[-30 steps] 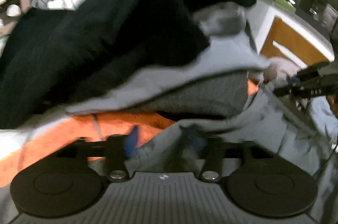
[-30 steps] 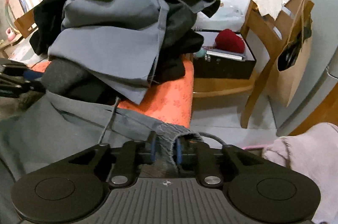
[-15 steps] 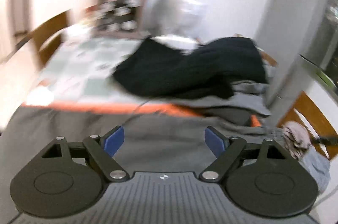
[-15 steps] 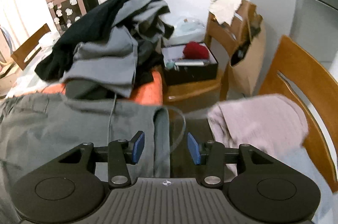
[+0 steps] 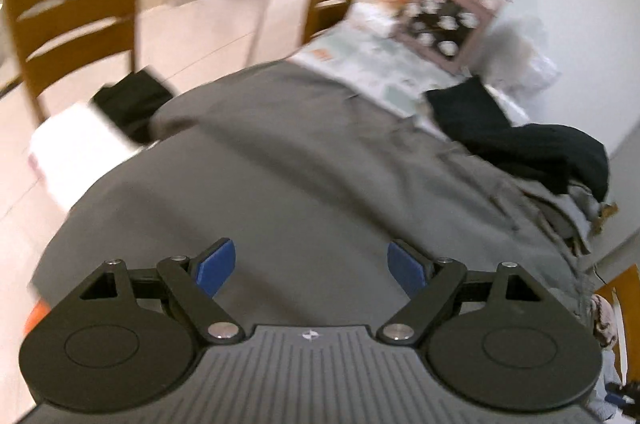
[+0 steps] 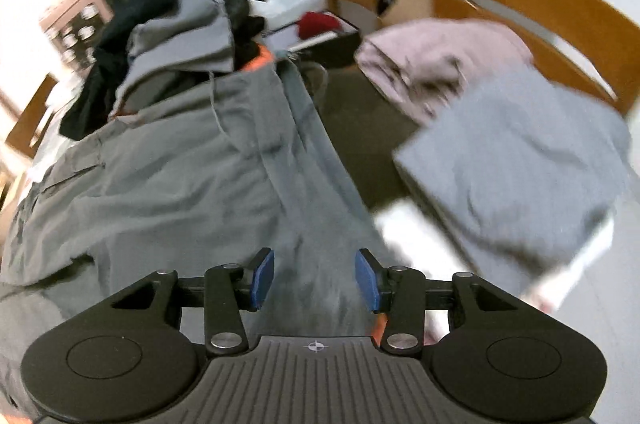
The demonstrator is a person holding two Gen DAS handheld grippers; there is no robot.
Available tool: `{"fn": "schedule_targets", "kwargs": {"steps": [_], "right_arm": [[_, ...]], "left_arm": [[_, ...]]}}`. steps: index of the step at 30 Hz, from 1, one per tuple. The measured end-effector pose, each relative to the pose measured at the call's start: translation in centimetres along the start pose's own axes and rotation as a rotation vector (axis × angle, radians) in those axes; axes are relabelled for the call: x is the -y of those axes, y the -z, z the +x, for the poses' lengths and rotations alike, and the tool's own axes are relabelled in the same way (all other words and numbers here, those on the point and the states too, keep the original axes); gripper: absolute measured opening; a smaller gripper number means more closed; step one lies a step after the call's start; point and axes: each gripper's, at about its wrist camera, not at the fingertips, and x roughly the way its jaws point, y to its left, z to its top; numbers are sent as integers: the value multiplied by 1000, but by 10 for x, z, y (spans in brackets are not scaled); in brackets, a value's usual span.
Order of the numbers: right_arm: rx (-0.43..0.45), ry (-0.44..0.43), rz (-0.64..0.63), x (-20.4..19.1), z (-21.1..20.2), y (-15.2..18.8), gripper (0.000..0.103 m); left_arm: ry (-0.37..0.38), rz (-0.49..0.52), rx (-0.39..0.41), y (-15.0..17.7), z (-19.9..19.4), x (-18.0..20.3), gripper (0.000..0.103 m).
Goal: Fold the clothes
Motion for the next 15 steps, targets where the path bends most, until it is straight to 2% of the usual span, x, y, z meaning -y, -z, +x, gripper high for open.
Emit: {"fn": "schedule_targets", "kwargs": {"steps": [3, 7, 9, 15], "right_arm": [[-2, 15, 67, -2, -7, 23, 48], [-5, 18, 139, -7, -14, 48, 48], [-3, 20, 162, -9, -16, 57, 48], [7, 14, 249, -13, -17, 75, 48]], "left_arm": [[-55, -73, -11, 15, -7, -37, 86], [-115, -235, -30, 30, -12, -88, 79], [-124, -310, -44, 36, -14, -111, 70], [-167, -502, -56, 41, -12, -161, 66]]}}
